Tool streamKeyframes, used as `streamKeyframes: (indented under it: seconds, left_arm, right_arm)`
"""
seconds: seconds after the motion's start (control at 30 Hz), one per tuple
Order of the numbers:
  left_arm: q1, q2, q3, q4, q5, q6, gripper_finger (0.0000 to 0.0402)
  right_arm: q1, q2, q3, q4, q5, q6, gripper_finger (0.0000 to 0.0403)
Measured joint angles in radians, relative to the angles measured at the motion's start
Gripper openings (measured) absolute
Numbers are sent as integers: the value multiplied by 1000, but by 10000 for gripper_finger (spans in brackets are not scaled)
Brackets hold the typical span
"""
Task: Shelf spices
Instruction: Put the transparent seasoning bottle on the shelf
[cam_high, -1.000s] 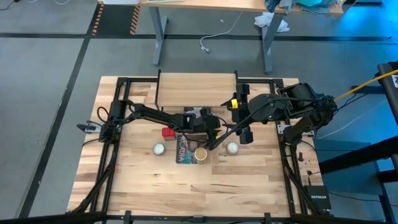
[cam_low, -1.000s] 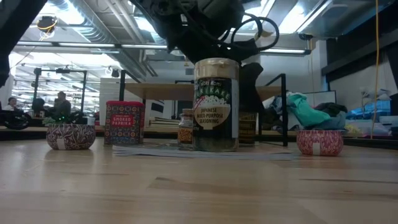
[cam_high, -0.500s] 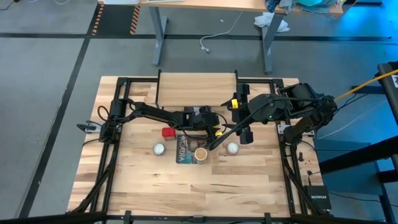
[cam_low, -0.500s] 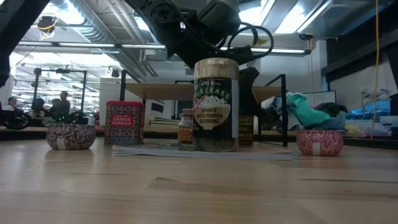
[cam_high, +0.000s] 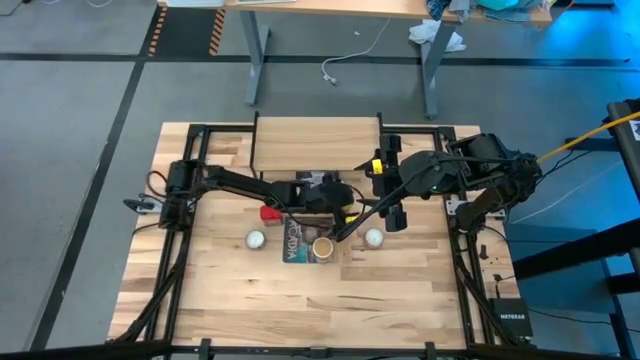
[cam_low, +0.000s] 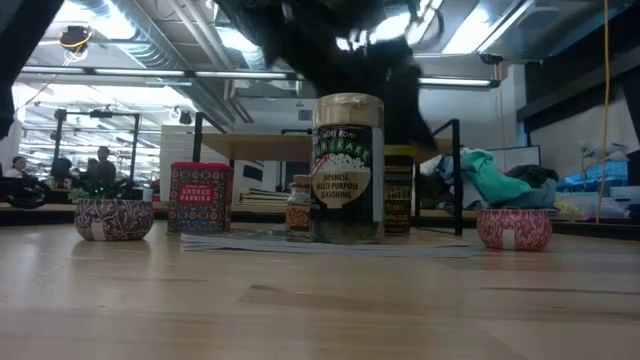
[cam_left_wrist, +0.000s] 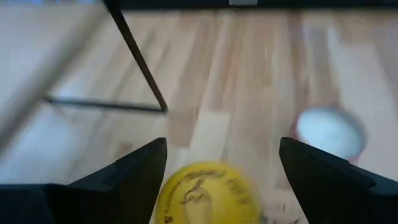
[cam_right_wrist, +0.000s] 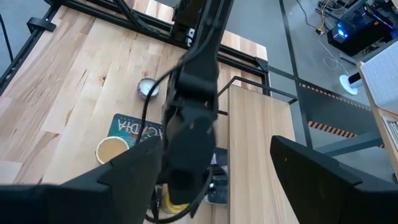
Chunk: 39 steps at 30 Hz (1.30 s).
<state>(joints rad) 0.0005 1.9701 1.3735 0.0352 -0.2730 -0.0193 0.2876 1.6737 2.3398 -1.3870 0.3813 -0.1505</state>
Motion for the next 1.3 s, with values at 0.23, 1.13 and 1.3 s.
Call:
streamKeyframes:
  seconds: [0.23,1.13,1.3]
  left_arm:
    - [-28,-149,2,-13,-42,33,307]
    - [-492,-1006,-353,-425,-841,-118,308]
    - [-459,-1074,-408,-444,-841,-139,308]
  right_arm:
    - [0,0,0,0,2,0,308]
    - [-70,48,-406,331,-185,251,308]
    - [-143,108,-474,456,-306,246,308]
